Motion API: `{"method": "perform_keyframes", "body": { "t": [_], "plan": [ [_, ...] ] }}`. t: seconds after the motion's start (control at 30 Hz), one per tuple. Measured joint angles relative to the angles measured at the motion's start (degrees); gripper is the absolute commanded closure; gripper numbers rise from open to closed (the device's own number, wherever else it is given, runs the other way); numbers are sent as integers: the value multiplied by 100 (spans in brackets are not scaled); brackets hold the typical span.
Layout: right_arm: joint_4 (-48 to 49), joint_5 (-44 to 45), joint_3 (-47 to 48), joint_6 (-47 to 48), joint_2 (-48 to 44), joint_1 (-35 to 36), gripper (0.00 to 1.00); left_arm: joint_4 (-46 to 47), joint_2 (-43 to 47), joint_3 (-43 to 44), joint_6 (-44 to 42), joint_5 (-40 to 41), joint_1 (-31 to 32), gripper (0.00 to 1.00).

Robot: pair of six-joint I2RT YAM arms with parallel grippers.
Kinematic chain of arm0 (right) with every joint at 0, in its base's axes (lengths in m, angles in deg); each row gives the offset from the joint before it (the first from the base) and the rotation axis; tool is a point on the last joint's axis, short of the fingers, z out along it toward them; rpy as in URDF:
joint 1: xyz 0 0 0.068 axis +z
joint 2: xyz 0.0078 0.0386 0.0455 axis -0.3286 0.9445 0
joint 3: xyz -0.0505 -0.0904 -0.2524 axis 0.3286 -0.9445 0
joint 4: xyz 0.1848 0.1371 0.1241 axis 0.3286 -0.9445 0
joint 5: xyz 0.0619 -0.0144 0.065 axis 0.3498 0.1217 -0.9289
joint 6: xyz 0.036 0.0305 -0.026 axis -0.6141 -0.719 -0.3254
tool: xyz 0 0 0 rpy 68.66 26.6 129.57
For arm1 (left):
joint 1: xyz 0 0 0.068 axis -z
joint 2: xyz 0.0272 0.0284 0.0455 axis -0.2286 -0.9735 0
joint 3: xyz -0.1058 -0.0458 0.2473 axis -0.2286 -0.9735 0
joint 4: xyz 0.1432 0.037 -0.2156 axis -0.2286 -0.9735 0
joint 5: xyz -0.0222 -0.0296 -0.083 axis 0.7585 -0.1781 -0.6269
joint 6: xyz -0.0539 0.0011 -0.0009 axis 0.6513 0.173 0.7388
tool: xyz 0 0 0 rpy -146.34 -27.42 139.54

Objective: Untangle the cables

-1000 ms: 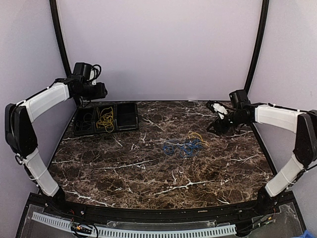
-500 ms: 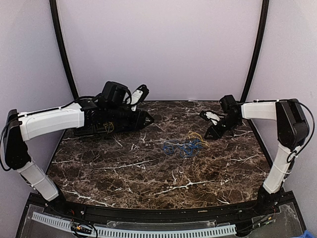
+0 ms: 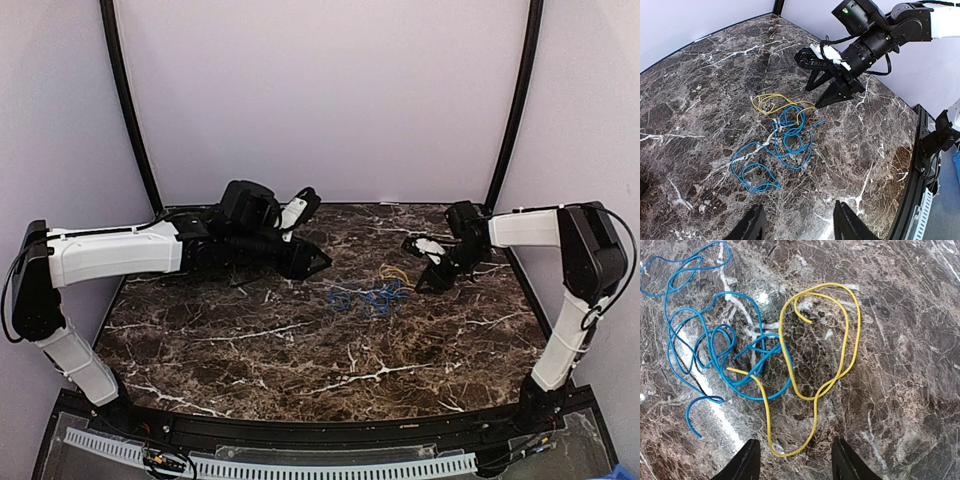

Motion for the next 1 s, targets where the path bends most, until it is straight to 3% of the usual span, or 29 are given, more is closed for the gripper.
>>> {"method": "perform_keyframes", "body": {
  "t": [0.4,0.5,0.57,0.6,0.8,1.0],
  "plan": [
    [197,-87,-74,144,258,120,62,61,-50,0,94,0,-2,51],
    [258,-87,-118,166,269,149,76,133,-101,0,129,0,-2,51],
    [267,-90,-122,129,295,168,96,188,-131,0,142,0,-2,51],
    [284,-92,-122,162,310,175,100,212,-140,0,146,0,0,50],
    [20,-111,-122,39,90,199,100,651,-149,-35,-15,149,101,45],
    [-848,-516,243,-68,-1405,313,100,1368,-149,-223,-533,280,498,44]
  ]
}}
